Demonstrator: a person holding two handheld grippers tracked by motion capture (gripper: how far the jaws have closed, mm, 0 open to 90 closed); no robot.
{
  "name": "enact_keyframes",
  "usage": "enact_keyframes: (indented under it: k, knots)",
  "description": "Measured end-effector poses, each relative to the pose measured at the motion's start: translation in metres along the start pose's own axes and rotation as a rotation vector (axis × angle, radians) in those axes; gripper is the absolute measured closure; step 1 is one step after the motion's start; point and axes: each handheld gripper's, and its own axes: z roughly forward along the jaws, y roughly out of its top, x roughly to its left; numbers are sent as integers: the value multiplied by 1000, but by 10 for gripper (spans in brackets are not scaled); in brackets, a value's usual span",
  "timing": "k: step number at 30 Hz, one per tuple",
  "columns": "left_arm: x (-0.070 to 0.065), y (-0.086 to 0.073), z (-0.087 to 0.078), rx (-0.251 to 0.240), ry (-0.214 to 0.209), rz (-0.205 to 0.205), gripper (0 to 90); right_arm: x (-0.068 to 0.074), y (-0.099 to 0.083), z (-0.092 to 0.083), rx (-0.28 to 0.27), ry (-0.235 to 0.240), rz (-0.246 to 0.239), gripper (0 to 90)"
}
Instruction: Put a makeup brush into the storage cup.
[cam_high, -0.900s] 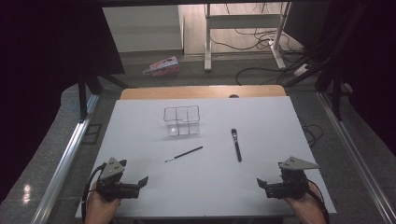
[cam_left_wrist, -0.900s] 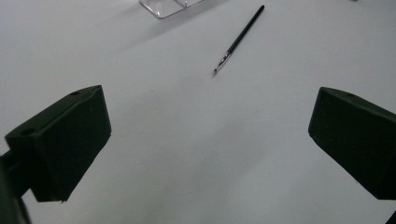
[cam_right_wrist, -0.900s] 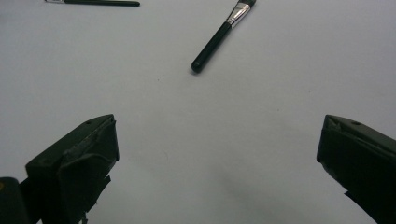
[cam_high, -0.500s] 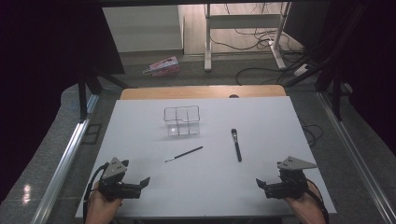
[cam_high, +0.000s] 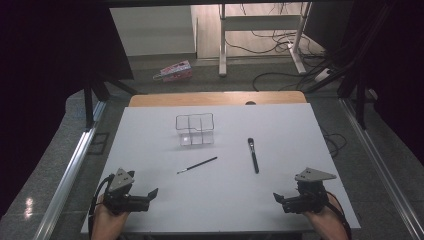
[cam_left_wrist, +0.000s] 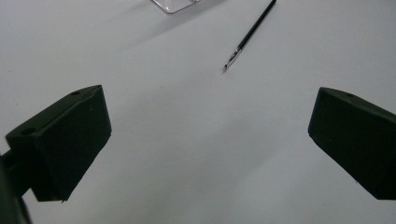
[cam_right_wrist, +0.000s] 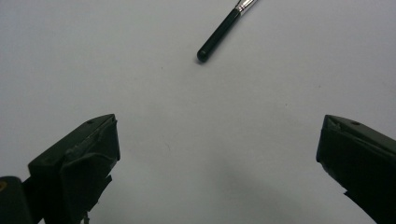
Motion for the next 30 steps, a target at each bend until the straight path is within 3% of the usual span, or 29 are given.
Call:
enact_keyframes:
  k: [11, 30]
  knots:
    - [-4, -1, 1, 19, -11, 34, 0, 0, 2, 3, 25, -10, 1, 0]
    - [-1, -2, -1, 11, 16, 13, 0, -8, 20, -2, 28, 23, -4, 0]
